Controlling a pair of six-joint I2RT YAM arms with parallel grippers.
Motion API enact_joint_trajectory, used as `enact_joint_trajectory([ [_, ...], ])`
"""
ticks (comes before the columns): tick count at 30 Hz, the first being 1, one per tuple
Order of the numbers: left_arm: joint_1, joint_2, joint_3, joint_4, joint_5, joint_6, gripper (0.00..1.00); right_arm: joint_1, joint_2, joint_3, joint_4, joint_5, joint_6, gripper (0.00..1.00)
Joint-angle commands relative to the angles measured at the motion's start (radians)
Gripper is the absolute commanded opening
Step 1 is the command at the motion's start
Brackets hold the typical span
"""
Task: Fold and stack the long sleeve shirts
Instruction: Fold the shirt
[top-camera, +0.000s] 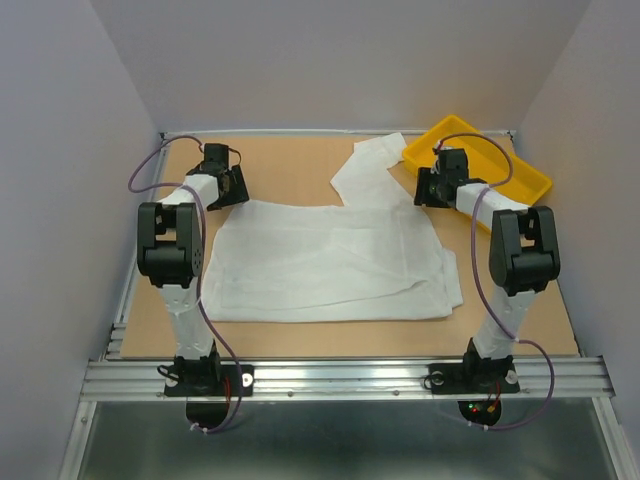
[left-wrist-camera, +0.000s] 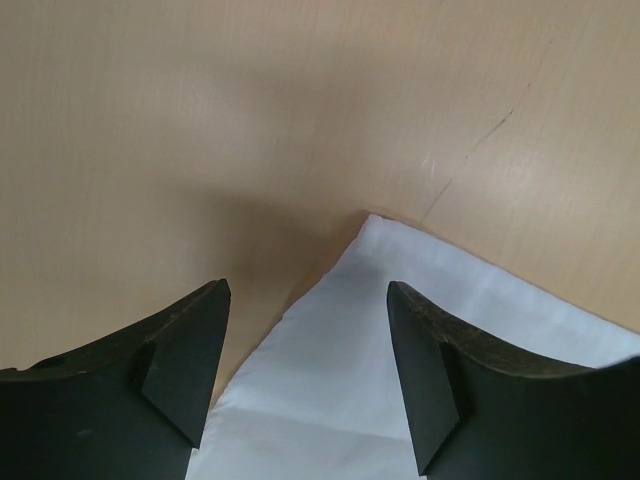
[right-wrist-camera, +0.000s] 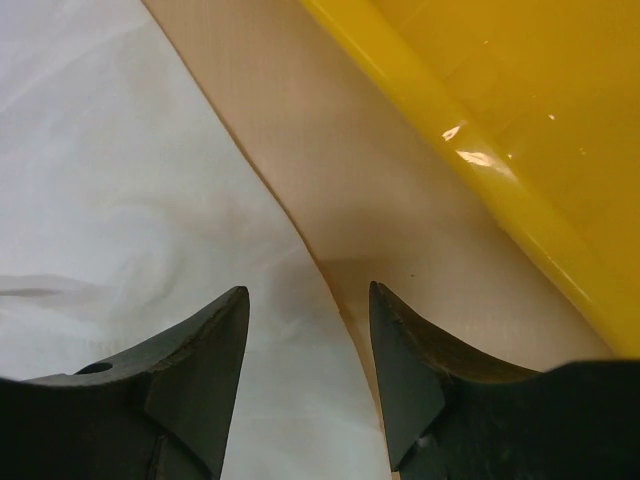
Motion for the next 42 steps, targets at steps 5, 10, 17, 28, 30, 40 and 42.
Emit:
enact_joint_trajectory([
  [5,-0.01,0.034,0.072,0.009,0.037,0.072,0.73,0.008,0.02,0.06,0.019,-0.015,-0.016,0.57],
  [10,-0.019,0.074,0.089,0.0,0.035,0.085,0.68,0.008,0.04,0.049,0.019,0.003,-0.013,0.57],
  [17,-0.041,0.117,0.111,-0.037,0.021,0.088,0.5,0.006,0.066,0.041,0.017,0.025,-0.03,0.57],
  [28,-0.041,0.117,0.094,-0.045,0.0,0.097,0.21,0.009,0.126,0.053,0.017,-0.155,-0.071,0.55],
  [30,-0.042,0.117,0.092,-0.045,-0.008,0.098,0.2,0.009,0.138,0.058,0.019,-0.163,-0.073,0.53],
  [40,-0.039,0.106,0.097,-0.051,-0.074,0.103,0.0,0.009,0.158,0.078,0.017,-0.19,-0.105,0.13],
  [42,-0.033,0.083,0.097,-0.049,-0.089,0.104,0.0,0.009,0.149,0.086,0.017,-0.19,-0.109,0.07],
])
